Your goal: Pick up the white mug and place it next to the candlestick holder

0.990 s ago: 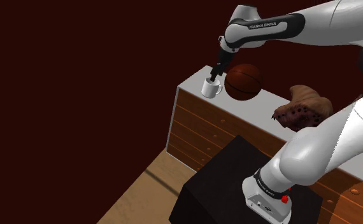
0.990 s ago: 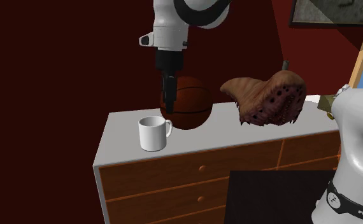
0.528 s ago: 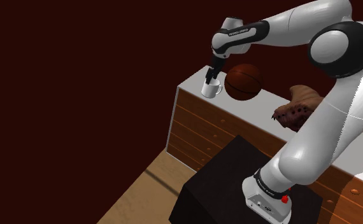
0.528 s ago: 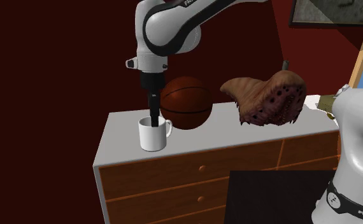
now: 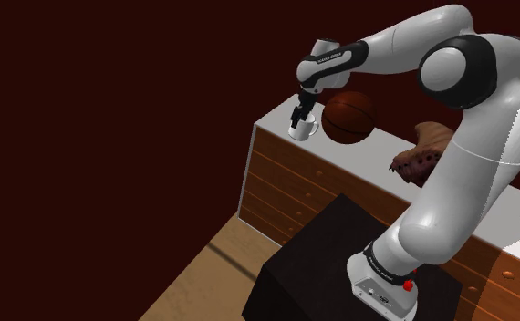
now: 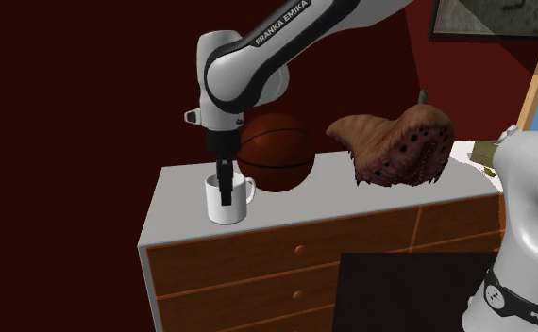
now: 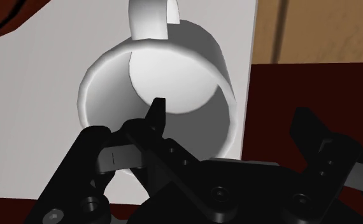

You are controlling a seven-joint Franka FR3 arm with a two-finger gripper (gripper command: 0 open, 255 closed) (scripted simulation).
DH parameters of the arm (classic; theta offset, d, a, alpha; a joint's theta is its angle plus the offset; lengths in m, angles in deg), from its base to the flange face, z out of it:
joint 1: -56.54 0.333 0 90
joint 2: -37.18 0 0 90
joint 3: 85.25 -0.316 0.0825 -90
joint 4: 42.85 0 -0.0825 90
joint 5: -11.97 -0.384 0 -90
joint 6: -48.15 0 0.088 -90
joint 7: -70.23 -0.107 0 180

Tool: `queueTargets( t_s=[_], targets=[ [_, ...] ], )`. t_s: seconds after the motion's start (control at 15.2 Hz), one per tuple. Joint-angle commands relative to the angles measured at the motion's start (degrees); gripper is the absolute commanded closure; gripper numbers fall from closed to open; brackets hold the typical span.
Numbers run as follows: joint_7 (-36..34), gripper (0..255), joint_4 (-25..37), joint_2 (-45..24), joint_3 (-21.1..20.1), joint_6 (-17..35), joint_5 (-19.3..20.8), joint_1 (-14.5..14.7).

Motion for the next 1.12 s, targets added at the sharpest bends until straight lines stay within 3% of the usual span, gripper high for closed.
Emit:
queueTargets(
  t_s=[0.0, 0.46, 0.53, 1.06],
  targets=[
    [0.2, 0, -0.5, -0.4, 0.0, 0.9, -0.2, -0.1],
    [0.2, 0, -0.5, -0.4, 0.0, 0.9, -0.2, -0.1],
    [0.2, 255, -0.5, -0.4, 0.0, 0.9, -0.2, -0.1],
    [0.2, 255, -0.5, -0.4, 0.0, 0.9, -0.2, -0.1]
  ],
)
